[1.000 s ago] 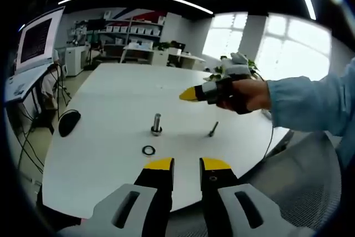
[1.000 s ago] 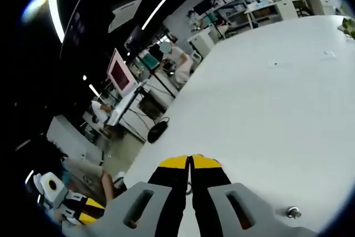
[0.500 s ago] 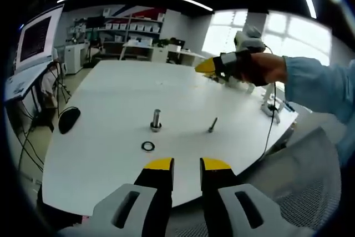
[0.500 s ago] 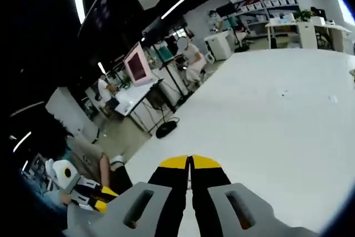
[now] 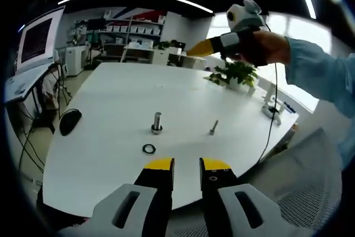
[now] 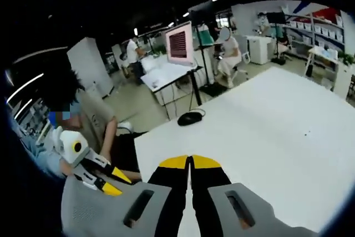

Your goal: Place the washer onto the threaded stud by aligning its center hole with the stud, sliding it down to the base, and recovering from edge contact or off-axis alignment until the washer reaches the visible bottom stop.

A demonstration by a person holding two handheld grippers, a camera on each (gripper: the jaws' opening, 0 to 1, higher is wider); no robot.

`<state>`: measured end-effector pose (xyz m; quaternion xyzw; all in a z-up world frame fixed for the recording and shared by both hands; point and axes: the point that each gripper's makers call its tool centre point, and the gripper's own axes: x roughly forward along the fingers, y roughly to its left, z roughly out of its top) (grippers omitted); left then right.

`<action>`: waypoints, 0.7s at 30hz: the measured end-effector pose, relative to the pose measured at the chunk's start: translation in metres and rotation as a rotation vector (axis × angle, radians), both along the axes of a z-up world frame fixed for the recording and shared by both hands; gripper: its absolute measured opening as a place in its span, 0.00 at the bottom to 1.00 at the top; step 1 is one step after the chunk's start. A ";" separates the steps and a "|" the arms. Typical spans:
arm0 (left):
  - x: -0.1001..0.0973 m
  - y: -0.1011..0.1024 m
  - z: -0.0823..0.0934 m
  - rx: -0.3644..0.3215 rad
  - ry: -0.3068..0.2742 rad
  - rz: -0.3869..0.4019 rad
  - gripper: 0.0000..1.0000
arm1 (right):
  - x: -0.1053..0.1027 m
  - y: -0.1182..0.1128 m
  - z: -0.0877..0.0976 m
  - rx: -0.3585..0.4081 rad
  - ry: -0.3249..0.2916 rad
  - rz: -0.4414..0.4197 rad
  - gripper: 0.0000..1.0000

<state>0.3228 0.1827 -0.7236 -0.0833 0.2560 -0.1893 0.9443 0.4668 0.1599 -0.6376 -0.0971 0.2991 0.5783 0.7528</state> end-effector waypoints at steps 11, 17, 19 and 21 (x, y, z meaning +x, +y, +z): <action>0.007 0.007 0.007 -0.007 -0.037 0.035 0.14 | -0.011 0.037 -0.033 -0.106 -0.010 0.166 0.08; 0.010 0.007 0.010 -0.014 -0.052 0.041 0.14 | -0.014 0.044 -0.060 -0.214 -0.068 0.274 0.09; 0.012 0.008 0.012 -0.014 -0.065 0.043 0.14 | -0.015 0.044 -0.073 -0.264 -0.065 0.306 0.10; 0.012 0.008 0.012 -0.015 -0.063 0.043 0.14 | -0.013 0.043 -0.087 -0.324 -0.094 0.352 0.10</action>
